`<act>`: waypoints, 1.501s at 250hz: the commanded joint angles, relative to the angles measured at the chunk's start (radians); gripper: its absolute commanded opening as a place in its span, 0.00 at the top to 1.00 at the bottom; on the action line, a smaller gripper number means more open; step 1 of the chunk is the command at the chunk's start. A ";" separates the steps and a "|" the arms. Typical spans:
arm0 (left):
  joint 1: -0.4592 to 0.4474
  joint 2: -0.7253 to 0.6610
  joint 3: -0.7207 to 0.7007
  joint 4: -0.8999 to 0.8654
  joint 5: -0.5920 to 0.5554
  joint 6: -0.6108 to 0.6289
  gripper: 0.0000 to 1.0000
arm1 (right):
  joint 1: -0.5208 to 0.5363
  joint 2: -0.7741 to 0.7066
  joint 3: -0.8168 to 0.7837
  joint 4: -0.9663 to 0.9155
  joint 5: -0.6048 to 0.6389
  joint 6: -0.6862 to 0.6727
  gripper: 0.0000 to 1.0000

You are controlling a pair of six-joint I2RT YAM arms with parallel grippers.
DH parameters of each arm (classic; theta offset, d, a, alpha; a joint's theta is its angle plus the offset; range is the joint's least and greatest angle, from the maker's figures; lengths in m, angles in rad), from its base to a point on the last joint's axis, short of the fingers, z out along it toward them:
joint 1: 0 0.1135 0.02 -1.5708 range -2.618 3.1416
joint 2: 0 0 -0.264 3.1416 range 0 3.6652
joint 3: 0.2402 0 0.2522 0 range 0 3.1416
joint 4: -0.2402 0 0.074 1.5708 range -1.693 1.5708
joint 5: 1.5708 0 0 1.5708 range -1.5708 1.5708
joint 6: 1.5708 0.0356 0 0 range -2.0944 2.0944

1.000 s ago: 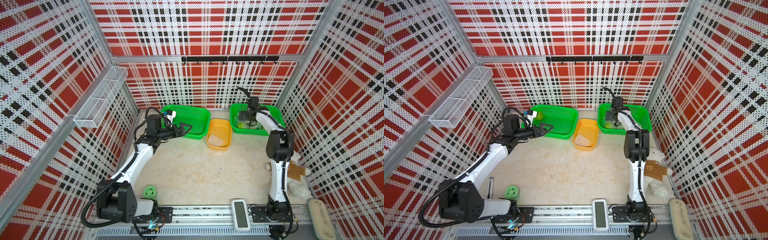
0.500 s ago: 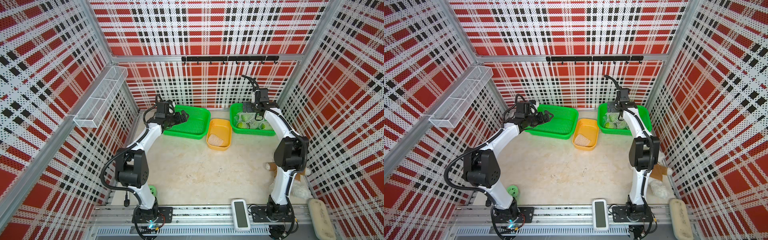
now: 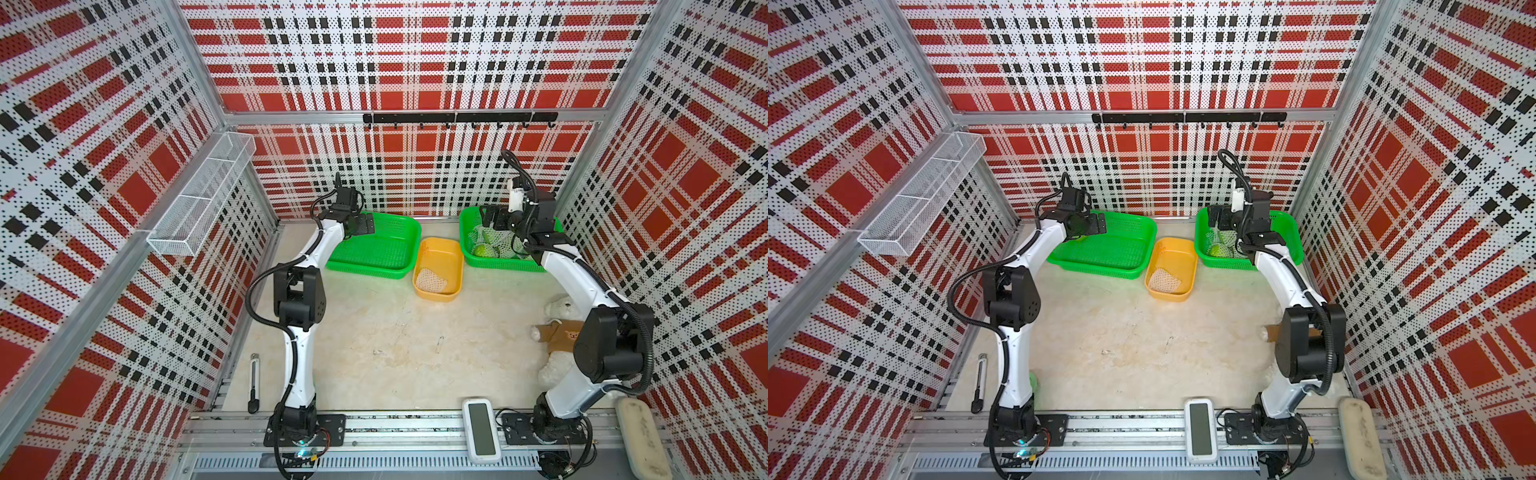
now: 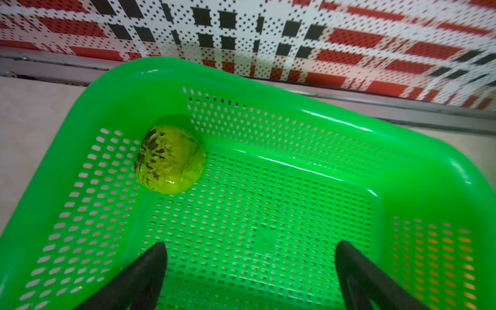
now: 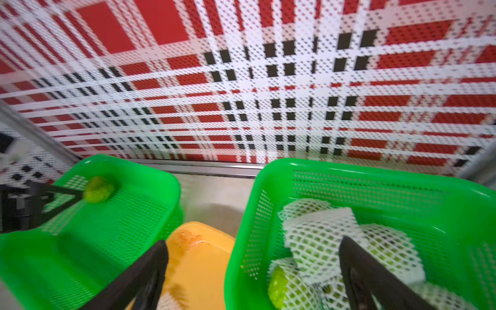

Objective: Sleeve custard apples in foam nets
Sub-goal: Pick up the custard apple from the basket.

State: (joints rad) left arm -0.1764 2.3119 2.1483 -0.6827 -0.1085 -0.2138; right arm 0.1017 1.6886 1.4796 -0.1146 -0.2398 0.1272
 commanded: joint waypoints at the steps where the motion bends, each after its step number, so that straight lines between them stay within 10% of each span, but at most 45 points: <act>1: 0.010 0.087 0.123 -0.083 -0.119 0.060 0.00 | 0.006 -0.011 0.002 0.018 -0.214 0.034 0.00; 222: 0.061 0.418 0.447 -0.119 -0.077 0.199 0.07 | 0.331 -0.155 -0.213 -0.113 -0.358 0.007 0.00; 375: 0.089 0.448 0.490 -0.033 0.127 0.168 0.32 | 0.351 0.161 -0.021 -0.424 -0.061 0.057 0.03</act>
State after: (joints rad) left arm -0.0967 2.7655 2.6427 -0.7567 -0.0425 -0.0349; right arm 0.4458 1.7653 1.3823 -0.4526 -0.3916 0.2092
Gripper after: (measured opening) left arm 0.722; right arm 0.993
